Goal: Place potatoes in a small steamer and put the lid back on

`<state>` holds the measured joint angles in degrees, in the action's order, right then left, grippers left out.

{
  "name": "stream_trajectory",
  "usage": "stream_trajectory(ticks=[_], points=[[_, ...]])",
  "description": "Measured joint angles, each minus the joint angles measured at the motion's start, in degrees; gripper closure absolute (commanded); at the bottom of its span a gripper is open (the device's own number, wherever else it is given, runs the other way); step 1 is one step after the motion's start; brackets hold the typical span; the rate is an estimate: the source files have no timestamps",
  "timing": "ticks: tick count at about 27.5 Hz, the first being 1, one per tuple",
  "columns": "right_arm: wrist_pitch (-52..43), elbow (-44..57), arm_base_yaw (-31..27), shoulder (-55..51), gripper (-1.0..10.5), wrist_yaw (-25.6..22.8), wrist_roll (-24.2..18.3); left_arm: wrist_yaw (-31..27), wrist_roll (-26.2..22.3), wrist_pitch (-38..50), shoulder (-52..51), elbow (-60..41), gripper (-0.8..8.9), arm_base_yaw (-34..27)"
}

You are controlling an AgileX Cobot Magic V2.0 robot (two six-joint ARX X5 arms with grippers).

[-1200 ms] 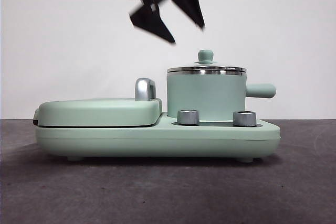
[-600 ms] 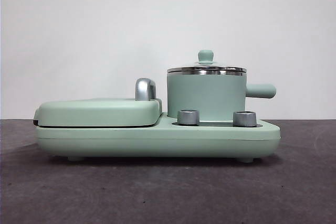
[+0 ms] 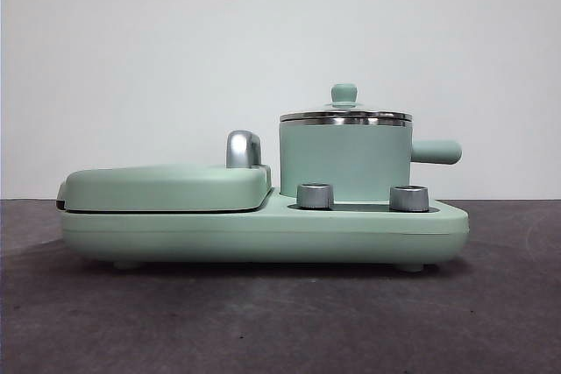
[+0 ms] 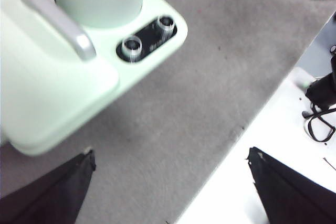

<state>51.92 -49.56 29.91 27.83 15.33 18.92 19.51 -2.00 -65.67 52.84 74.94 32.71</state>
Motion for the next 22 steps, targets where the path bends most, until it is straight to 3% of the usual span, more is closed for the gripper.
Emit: stream_trajectory(ticks=[7,8,9,10,11,22], points=[[-4.2,0.0,0.0,0.0,5.7,3.1,0.0,0.0,3.7,12.2,-15.6,-15.9,3.61,0.0],[-4.7,0.0,0.0,0.0,6.0,3.1,0.0,0.0,4.3,12.4,-17.3,-17.1,4.23,0.0],[-4.9,0.0,0.0,0.0,7.1,3.1,0.0,-0.1,4.6,12.3,-18.4,-17.8,5.42,0.0],[-5.0,0.0,0.0,0.0,9.2,3.1,0.0,-0.1,4.8,12.2,-19.2,-18.3,7.34,0.0],[-5.0,0.0,0.0,0.0,9.3,3.4,0.0,-0.1,5.1,12.1,-19.6,-18.3,8.02,0.0],[-5.0,0.0,0.0,0.0,9.3,4.1,0.0,-0.2,7.4,13.6,-20.3,-18.3,8.06,0.0]])
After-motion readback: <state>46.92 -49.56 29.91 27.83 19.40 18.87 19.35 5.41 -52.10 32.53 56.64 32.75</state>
